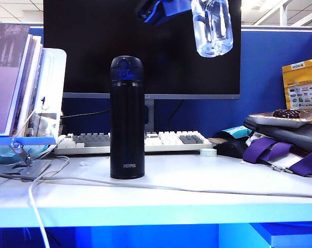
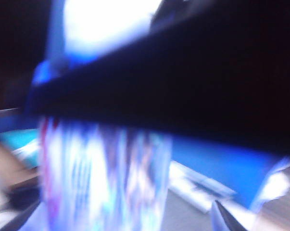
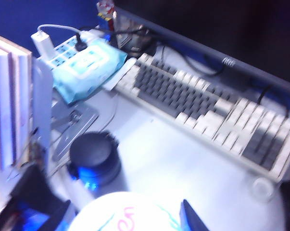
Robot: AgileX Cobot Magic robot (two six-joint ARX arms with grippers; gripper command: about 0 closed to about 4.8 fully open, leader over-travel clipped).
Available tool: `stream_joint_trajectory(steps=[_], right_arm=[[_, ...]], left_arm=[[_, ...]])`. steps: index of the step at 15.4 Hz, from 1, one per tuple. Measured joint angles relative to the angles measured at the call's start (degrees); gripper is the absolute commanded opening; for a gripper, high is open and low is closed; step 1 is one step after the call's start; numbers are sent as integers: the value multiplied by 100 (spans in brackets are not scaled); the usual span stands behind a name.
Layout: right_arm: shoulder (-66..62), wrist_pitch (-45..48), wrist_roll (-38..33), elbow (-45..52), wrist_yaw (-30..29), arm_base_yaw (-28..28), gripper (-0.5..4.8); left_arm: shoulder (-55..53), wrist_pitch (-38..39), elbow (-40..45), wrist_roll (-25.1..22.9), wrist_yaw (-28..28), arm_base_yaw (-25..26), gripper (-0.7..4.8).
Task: Pick up the mineral water bottle and place it vertically to the right of the black thermos cup.
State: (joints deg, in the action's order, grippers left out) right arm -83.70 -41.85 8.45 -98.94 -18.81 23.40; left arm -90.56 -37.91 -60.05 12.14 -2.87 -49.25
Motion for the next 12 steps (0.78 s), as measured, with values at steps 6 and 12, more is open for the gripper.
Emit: stream_joint_trajectory(steps=[6, 12], right_arm=[[0, 743, 96, -9, 271, -7, 113], [365, 809, 31, 4, 258, -4, 111]], left_arm=[[1285, 540, 9, -1137, 1757, -48, 479], [3340, 503, 0, -2824, 3613, -48, 479]])
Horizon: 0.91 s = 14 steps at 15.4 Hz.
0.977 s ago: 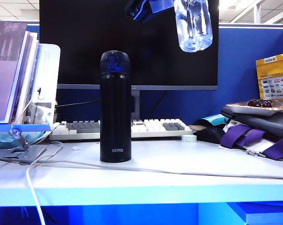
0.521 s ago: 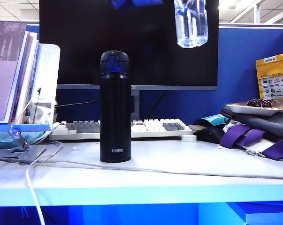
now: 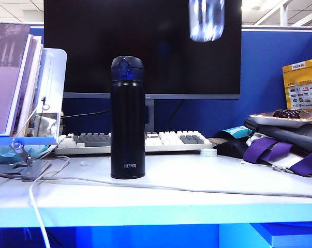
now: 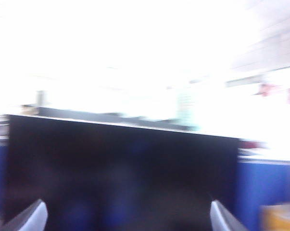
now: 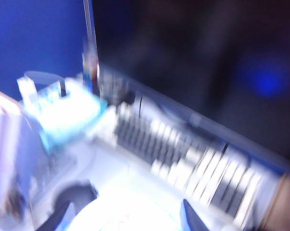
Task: Pick up the mineral water bottle and place it vertically to the right of the black thermos cup.
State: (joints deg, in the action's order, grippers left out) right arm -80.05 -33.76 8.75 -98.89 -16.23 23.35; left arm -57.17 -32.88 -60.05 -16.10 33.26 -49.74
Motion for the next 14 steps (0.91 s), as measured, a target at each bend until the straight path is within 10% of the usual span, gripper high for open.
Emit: stream_joint_trajectory(steps=[8, 14], right_arm=[[2155, -90, -382, -20, -26, 0, 103], [2708, -680, -313, -20, -17, 0, 103]], left_arm=[[2430, 4920, 0, -468, 1080, -2, 479], [2531, 5853, 7, -468, 1032, -2, 479]])
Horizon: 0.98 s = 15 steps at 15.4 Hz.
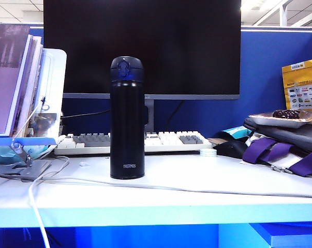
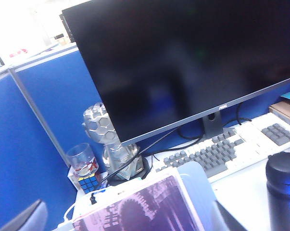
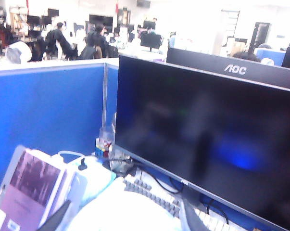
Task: Pick up the mineral water bottle and place it vertically to the right of the black thermos cup.
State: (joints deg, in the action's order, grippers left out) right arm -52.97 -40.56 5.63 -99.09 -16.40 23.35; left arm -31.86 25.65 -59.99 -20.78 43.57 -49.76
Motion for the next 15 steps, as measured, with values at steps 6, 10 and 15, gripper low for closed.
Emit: stream_joint_trajectory(steps=[6, 10, 15], right_arm=[[-402, -125, 39, 107, -13, 4, 103], [-413, 234, 70, 697, -11, 9, 103], [-140, 2439, -190, 3032, -131, 9, 103]], left_arm=[[-2, -2, 0, 0, -4, 0, 479], [-2, -2, 0, 0, -7, 0, 479], [-2, 0, 0, 2, -4, 0, 479]])
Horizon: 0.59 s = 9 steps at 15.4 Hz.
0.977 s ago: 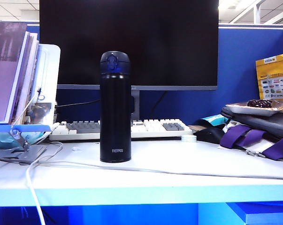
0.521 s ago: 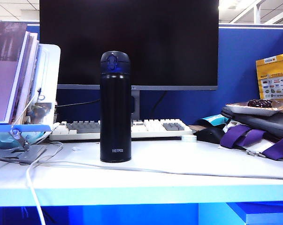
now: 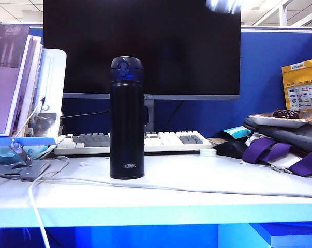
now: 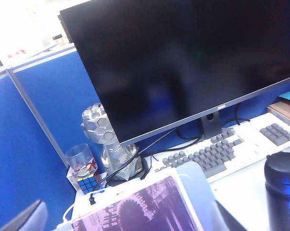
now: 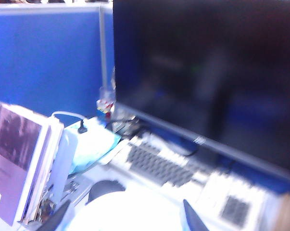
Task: Pick up the mineral water bottle and place it vertically to the right of the black thermos cup.
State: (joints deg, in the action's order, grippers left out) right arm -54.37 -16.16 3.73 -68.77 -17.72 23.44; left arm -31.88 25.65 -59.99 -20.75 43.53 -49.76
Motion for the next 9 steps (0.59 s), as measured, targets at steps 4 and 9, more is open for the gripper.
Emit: stream_joint_trajectory(steps=[4, 9], right_arm=[[-426, 1700, -227, 1064, -9, 0, 103], [-1912, 2306, -109, 1073, 7, 142, 103]], left_arm=[[-2, 0, 0, -2, -2, 0, 479], [-2, 2, 0, -2, 0, 0, 479]])
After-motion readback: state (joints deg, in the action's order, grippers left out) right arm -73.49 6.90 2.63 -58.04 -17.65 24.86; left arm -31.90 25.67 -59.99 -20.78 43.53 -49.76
